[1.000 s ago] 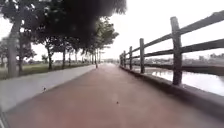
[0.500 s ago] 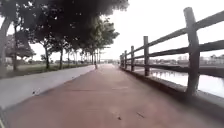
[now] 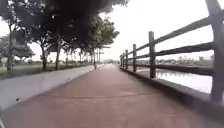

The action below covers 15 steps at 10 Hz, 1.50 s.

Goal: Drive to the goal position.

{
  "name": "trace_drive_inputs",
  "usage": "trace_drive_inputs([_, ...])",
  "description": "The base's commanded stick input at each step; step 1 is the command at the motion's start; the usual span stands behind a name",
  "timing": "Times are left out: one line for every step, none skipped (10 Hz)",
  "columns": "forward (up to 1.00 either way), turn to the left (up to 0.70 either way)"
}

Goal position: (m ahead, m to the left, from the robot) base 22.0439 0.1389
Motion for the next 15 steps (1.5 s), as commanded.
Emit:
trace_drive_inputs([1.00, 0.00])
trace_drive_inputs([1.00, 0.00])
trace_drive_inputs([1.00, 0.00])
trace_drive_inputs([1.00, 0.00])
trace_drive_inputs([1.00, 0.00])
trace_drive_inputs([1.00, 0.00])
trace_drive_inputs([1.00, 0.00])
trace_drive_inputs([1.00, 0.00])
trace_drive_inputs([1.00, 0.00])
trace_drive_inputs([1.00, 0.00])
trace_drive_inputs([1.00, 0.00])
trace_drive_inputs([1.00, 0.00])
trace_drive_inputs([1.00, 0.00])
trace_drive_inputs([1.00, 0.00])
trace_drive_inputs([1.00, 0.29])
